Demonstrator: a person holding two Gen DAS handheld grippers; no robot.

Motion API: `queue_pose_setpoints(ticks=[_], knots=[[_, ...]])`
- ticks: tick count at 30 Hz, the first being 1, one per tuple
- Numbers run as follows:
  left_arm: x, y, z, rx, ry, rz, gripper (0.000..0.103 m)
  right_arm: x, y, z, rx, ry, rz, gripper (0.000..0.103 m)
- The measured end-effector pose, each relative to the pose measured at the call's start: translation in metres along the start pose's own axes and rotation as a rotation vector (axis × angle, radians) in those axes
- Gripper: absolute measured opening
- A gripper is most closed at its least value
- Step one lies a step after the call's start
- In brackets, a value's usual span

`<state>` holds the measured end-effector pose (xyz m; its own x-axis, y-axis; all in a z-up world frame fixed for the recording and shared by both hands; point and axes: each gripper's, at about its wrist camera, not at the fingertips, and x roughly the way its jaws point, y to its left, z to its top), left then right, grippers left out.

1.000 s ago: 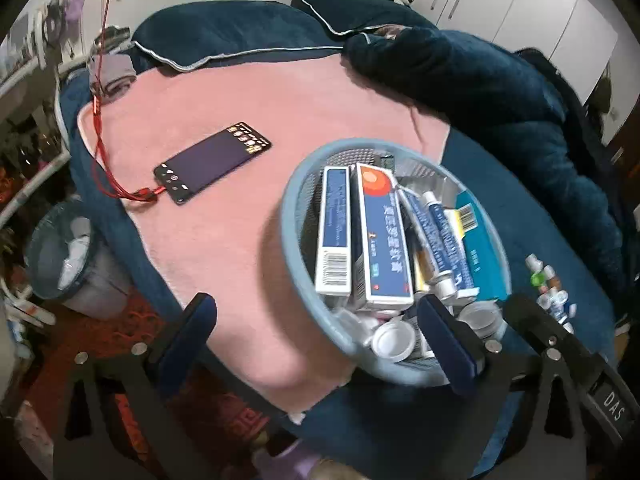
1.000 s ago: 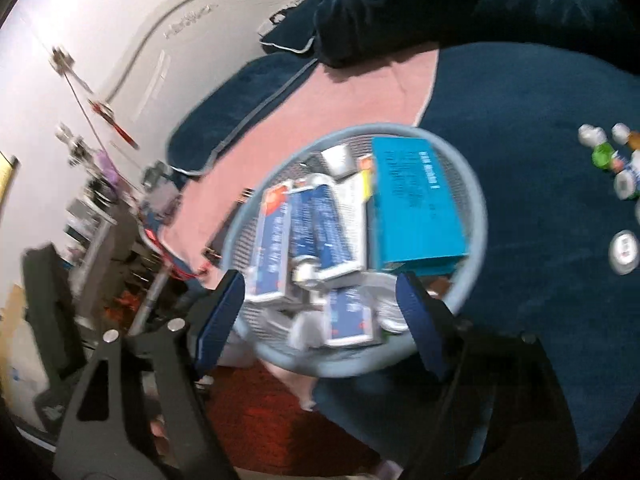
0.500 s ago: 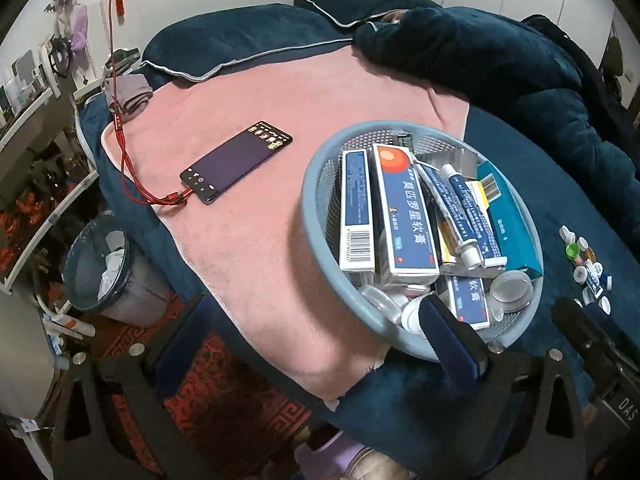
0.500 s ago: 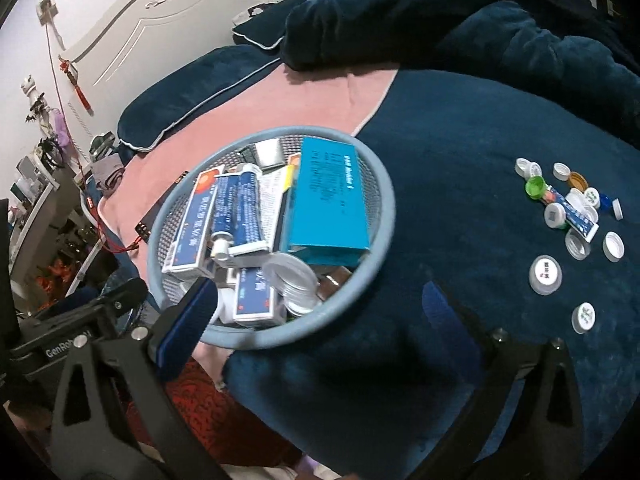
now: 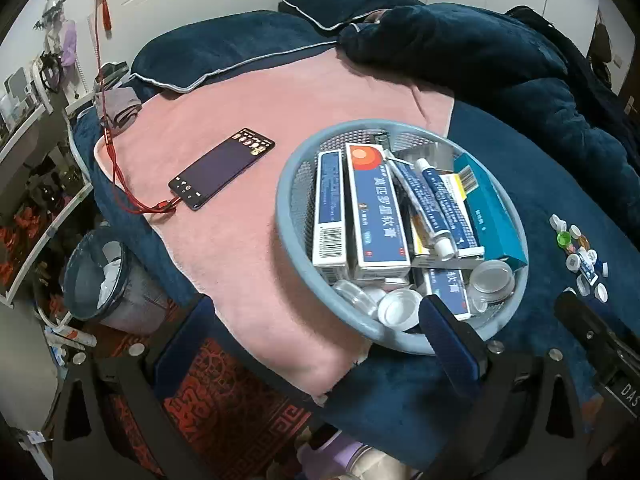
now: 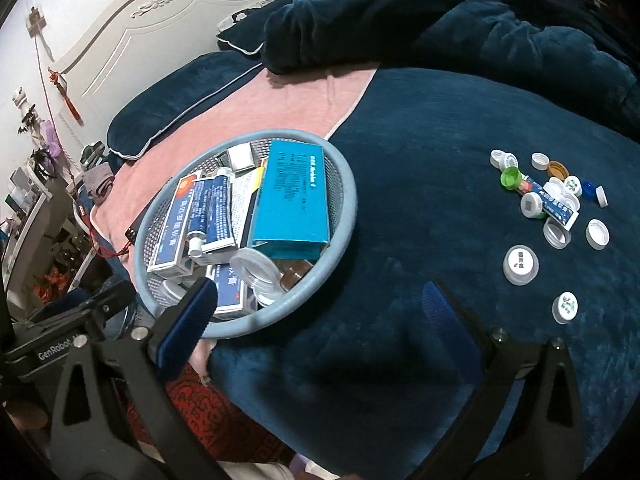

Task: Organize objects
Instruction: 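Move both grippers from the basket back toward the remaining caps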

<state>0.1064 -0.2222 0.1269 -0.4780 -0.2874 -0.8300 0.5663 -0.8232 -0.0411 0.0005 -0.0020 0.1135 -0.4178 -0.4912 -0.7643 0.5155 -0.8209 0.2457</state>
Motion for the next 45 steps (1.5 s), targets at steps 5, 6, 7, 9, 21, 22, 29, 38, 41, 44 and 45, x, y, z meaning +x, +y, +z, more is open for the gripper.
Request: queue_pose_setpoints(ticks=[5,6,7,9,21,22,29,38,41,44,45], knots=[[-0.002,-0.011,0.000,0.019,-0.002,-0.013,0.102,-0.003,-0.007,-0.001,0.007,-0.004,-0.010,0.103],[-0.003,-0.014,0.000,0.024,-0.003,-0.016,0.102,-0.003,-0.009,-0.002,0.009,-0.004,-0.013,0.103],[-0.003,-0.017,0.000,0.029,-0.002,-0.019,0.102,-0.004,-0.011,-0.002,0.012,-0.004,-0.017,0.103],[-0.004,-0.021,-0.001,0.035,-0.002,-0.023,0.102,-0.005,-0.014,-0.003,0.016,-0.004,-0.023,0.103],[-0.008,-0.056,-0.004,0.094,-0.002,-0.064,0.102,-0.019,-0.044,-0.010,0.057,-0.017,-0.070,0.103],[-0.008,-0.060,-0.005,0.100,-0.002,-0.070,0.102,-0.021,-0.049,-0.011,0.064,-0.018,-0.075,0.103],[-0.013,-0.109,-0.013,0.192,-0.002,-0.144,0.102,-0.028,-0.086,-0.020,0.122,-0.017,-0.124,0.103],[-0.006,-0.178,-0.034,0.312,0.037,-0.230,0.102,-0.038,-0.154,-0.043,0.248,0.010,-0.236,0.103],[-0.002,-0.195,-0.040,0.340,0.053,-0.243,0.102,-0.038,-0.176,-0.052,0.291,0.027,-0.266,0.103],[0.004,-0.209,-0.045,0.356,0.073,-0.258,0.102,-0.038,-0.190,-0.058,0.323,0.041,-0.285,0.103],[0.007,-0.214,-0.046,0.362,0.079,-0.264,0.102,-0.037,-0.194,-0.060,0.330,0.046,-0.289,0.103]])
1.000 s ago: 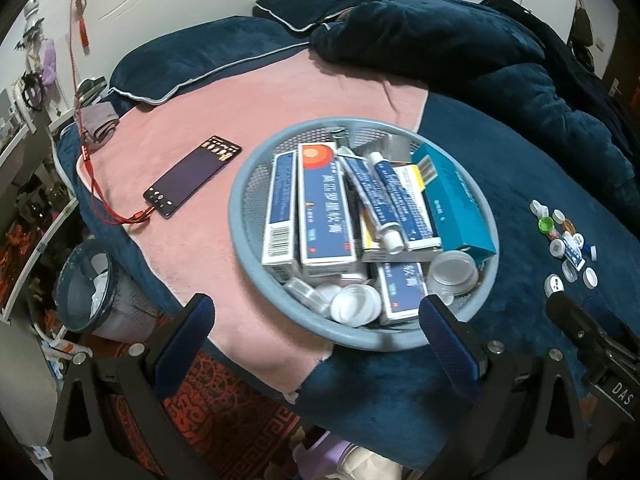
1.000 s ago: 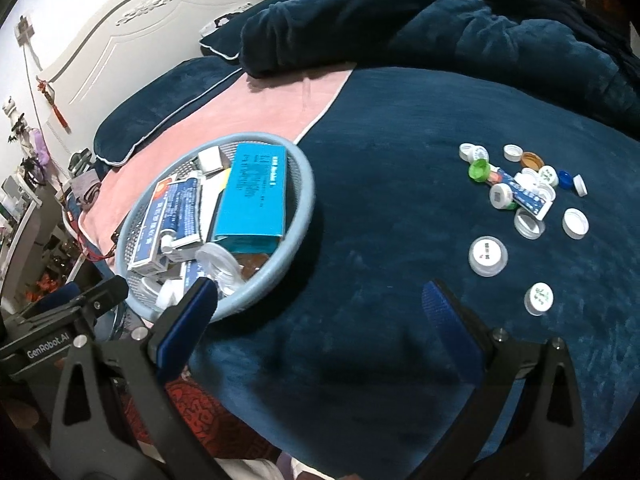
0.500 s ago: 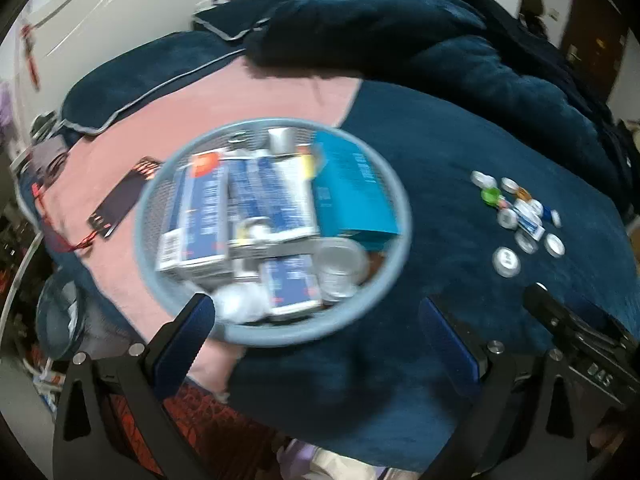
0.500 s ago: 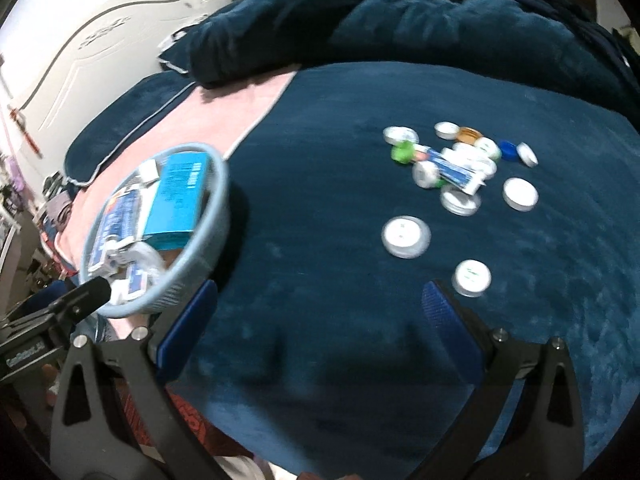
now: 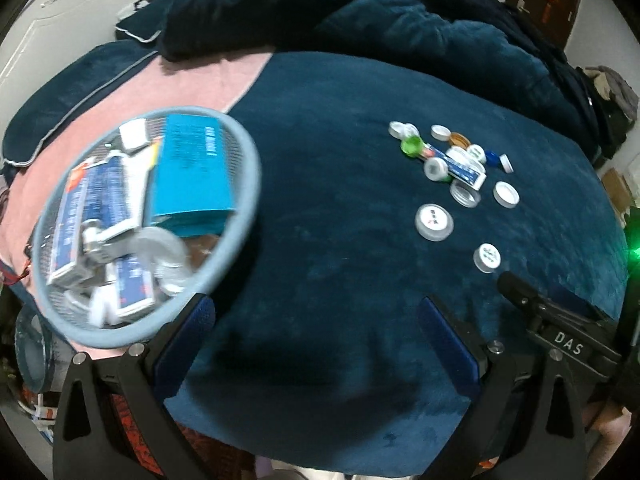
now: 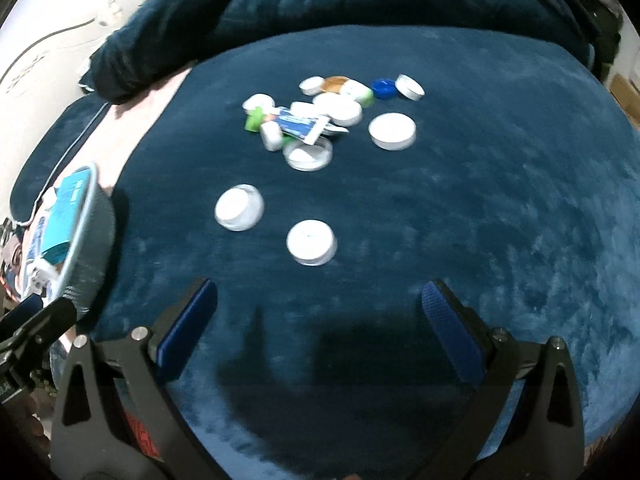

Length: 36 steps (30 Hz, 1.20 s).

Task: Organize objects
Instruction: 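Move both grippers from the basket back toward the remaining caps, then grasp a white cap with the right gripper while the left gripper grasps a white cap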

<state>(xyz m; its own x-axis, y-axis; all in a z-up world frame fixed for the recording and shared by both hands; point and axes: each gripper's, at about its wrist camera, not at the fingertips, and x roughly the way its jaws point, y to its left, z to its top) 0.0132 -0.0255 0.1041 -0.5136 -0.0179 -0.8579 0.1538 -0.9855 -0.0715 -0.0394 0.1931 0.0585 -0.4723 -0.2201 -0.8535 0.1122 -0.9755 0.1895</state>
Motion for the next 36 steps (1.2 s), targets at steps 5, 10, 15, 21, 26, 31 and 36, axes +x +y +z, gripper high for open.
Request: queue_pose_setpoints(ticks=[5,10,15,21,26,31,36], knots=[[0.018,-0.010,0.000,0.014,0.025,-0.013,0.102,0.004,-0.007,0.000,0.023,-0.015,0.017,0.103],[0.030,-0.010,0.003,0.001,0.038,-0.022,0.102,0.017,-0.002,0.006,0.006,-0.016,0.021,0.096],[0.043,-0.011,0.010,-0.005,0.048,-0.023,0.102,0.040,0.003,0.012,-0.013,0.021,0.016,0.056],[0.055,-0.034,0.030,0.021,0.030,-0.041,0.102,0.032,-0.011,0.012,0.037,-0.043,0.028,0.031],[0.074,-0.077,0.059,0.114,0.017,-0.082,0.102,0.014,-0.050,0.018,0.190,-0.105,0.033,0.031],[0.104,-0.114,0.073,0.165,0.057,-0.106,0.102,0.010,-0.083,0.029,0.255,-0.112,0.015,0.031],[0.124,-0.138,0.081,0.199,0.060,-0.112,0.101,0.020,-0.098,0.039,0.299,-0.108,0.008,0.031]])
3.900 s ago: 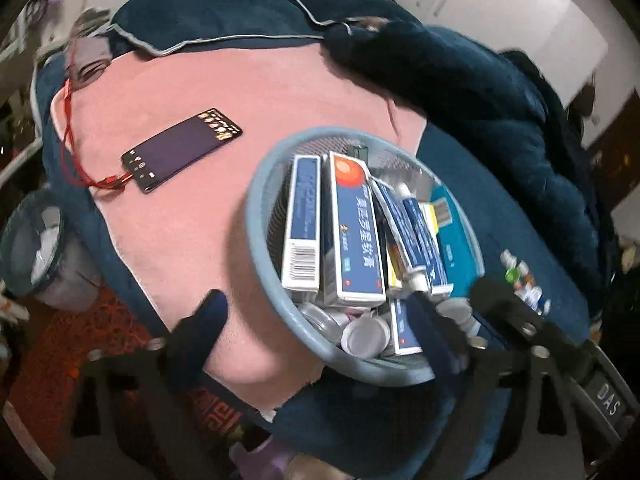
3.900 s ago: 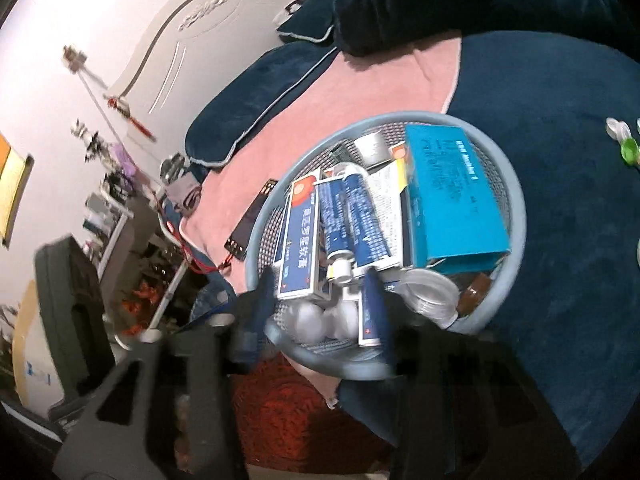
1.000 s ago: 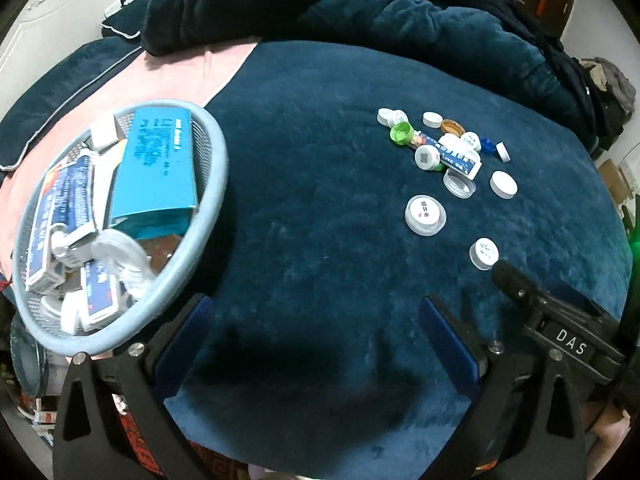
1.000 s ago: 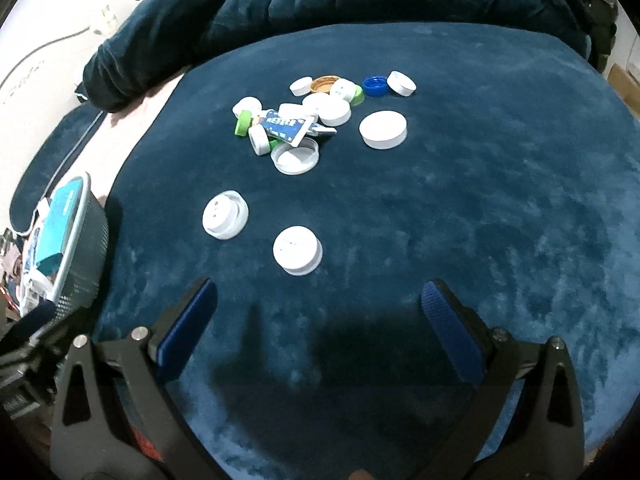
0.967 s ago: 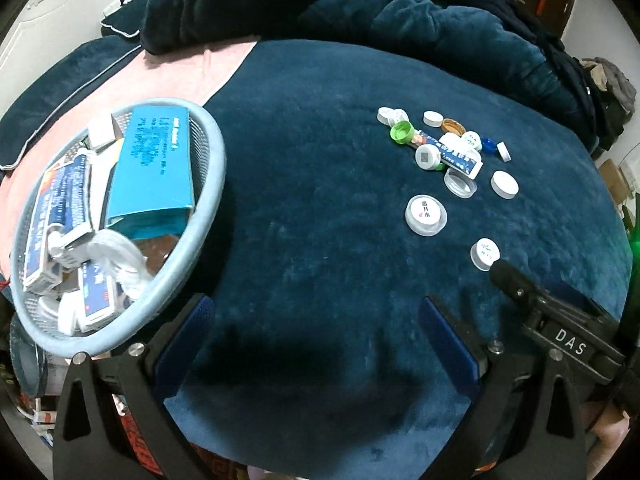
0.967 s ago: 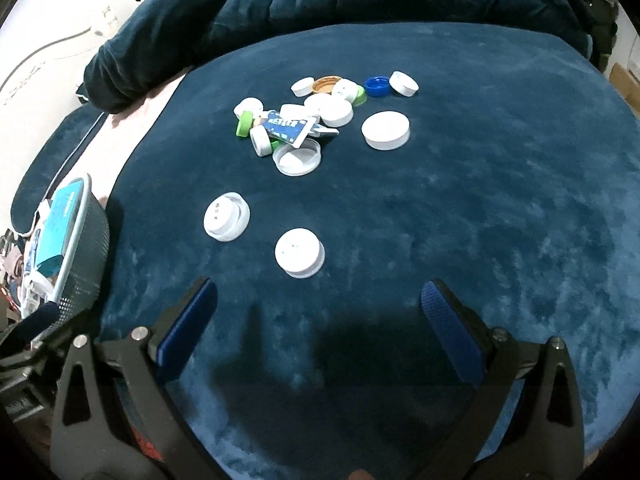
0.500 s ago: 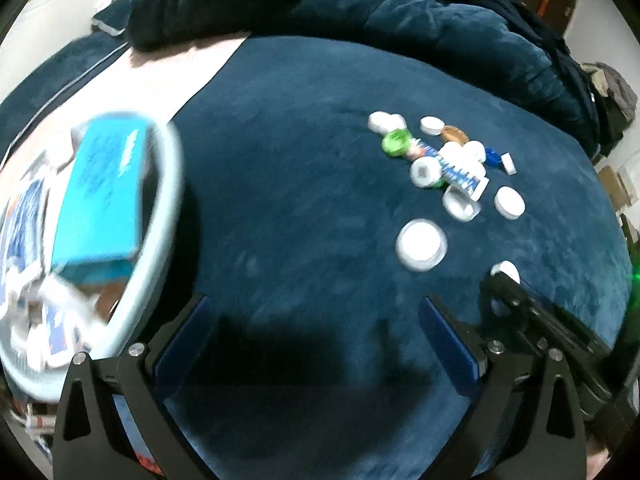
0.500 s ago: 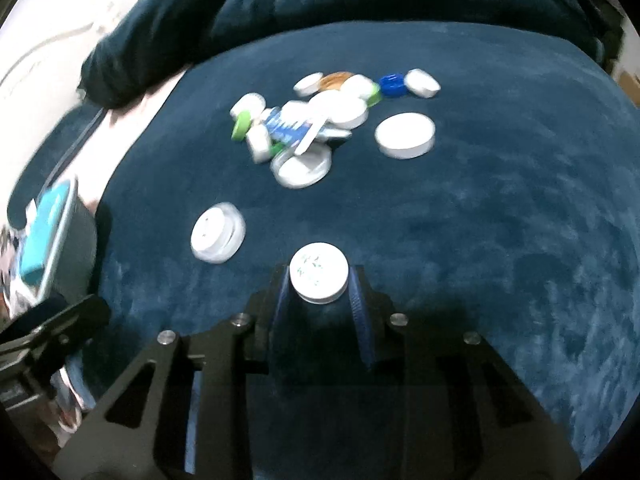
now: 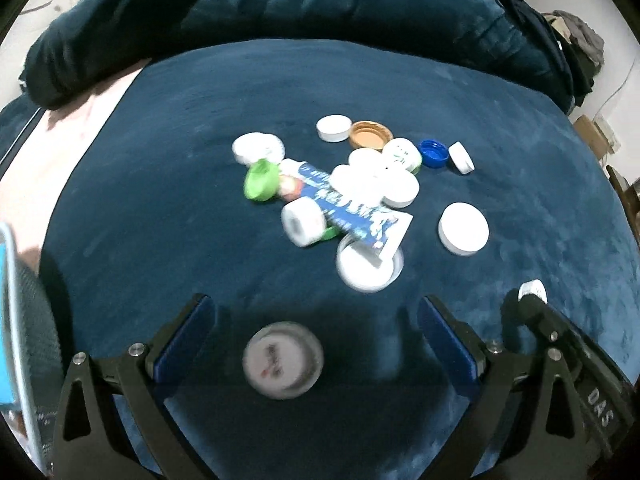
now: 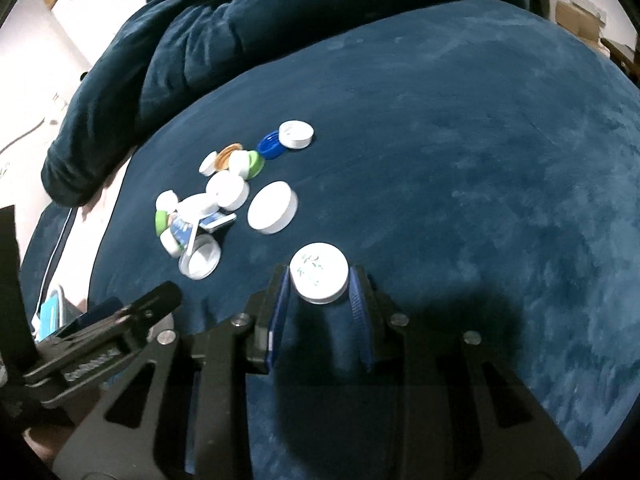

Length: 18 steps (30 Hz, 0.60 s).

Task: Organize objects
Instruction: 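Grasp a white cap with the right gripper while the left gripper grasps a white cap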

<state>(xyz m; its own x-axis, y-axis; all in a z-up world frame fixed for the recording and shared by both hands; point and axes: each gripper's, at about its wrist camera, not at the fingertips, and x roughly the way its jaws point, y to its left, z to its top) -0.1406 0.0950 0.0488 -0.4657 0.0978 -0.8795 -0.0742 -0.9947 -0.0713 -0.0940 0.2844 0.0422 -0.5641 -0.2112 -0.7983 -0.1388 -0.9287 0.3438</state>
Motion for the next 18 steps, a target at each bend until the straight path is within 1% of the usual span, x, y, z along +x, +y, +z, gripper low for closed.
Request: queue_pose_setpoints(ticks=[2,4,7,8,9,10,11,18], knots=[[0.008,-0.005,0.005,0.004,0.006,-0.008,0.100,0.004,0.000,0.002,0.004,0.003,0.004,0.032],[0.016,-0.009,0.008,0.006,0.014,-0.014,0.097,0.007,0.004,0.004,-0.007,0.007,0.007,0.032],[0.029,-0.014,0.011,0.010,0.039,-0.017,0.088,0.009,0.008,0.006,-0.033,0.006,0.005,0.032],[0.034,-0.014,0.011,0.017,0.044,-0.022,0.078,0.010,0.009,0.006,-0.039,0.007,0.005,0.032],[0.035,-0.015,0.011,0.026,0.041,-0.020,0.059,0.011,0.009,0.006,-0.042,0.009,0.005,0.032],[0.035,-0.015,0.010,0.038,0.031,-0.017,0.044,0.011,0.008,0.005,-0.040,0.011,0.004,0.032],[0.034,-0.016,0.010,0.049,0.019,-0.017,0.041,0.011,0.006,0.005,-0.036,0.011,0.003,0.032],[0.005,-0.008,-0.005,0.046,0.008,-0.038,0.041,0.009,0.006,0.004,-0.024,0.015,0.006,0.033]])
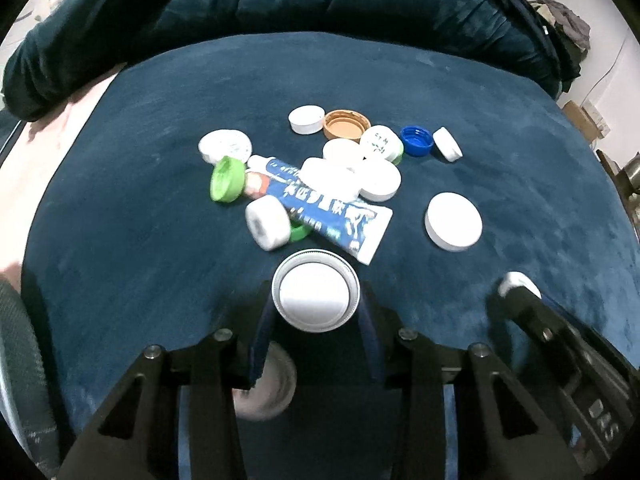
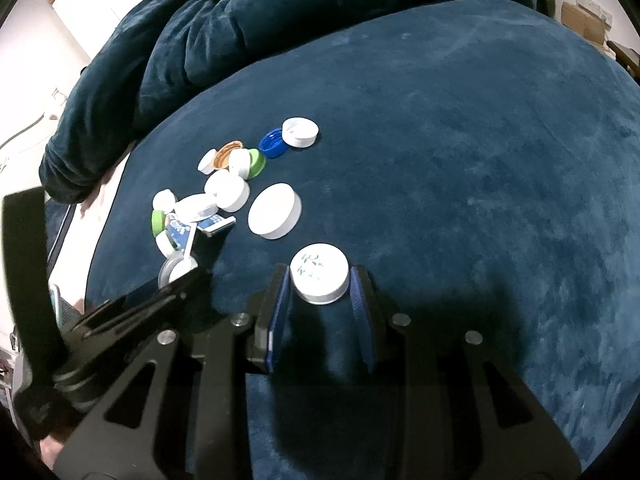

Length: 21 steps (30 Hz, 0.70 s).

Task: Organize objects
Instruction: 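Grasp a white cap with the right gripper while the left gripper grasps a white cap, then carry both white caps over the grey basket and open both grippers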

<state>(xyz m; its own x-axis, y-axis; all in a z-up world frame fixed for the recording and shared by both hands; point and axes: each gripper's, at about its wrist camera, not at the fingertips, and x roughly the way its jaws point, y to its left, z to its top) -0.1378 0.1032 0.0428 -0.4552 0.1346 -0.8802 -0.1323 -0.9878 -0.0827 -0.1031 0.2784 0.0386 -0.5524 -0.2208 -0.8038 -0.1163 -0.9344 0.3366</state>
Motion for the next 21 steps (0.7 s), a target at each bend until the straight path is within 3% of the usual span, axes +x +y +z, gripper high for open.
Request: queue_pose_setpoints(ticks=[5,10,16,21], knots=[[-0.042,0.017,-0.010,-0.011,-0.050,0.037,0.041,-0.011,0.020,-0.004,-0.022,-0.012,0.030,0.033],[-0.089,0.053,-0.021,-0.058,-0.113,0.091,0.041,-0.024,0.069,-0.012,-0.073,-0.017,0.103,0.033],[-0.154,0.126,-0.054,-0.157,-0.185,0.176,0.041,-0.035,0.153,-0.030,-0.194,-0.010,0.209,0.032],[-0.200,0.203,-0.095,-0.302,-0.222,0.228,0.041,-0.043,0.223,-0.053,-0.294,0.012,0.300,0.032]])
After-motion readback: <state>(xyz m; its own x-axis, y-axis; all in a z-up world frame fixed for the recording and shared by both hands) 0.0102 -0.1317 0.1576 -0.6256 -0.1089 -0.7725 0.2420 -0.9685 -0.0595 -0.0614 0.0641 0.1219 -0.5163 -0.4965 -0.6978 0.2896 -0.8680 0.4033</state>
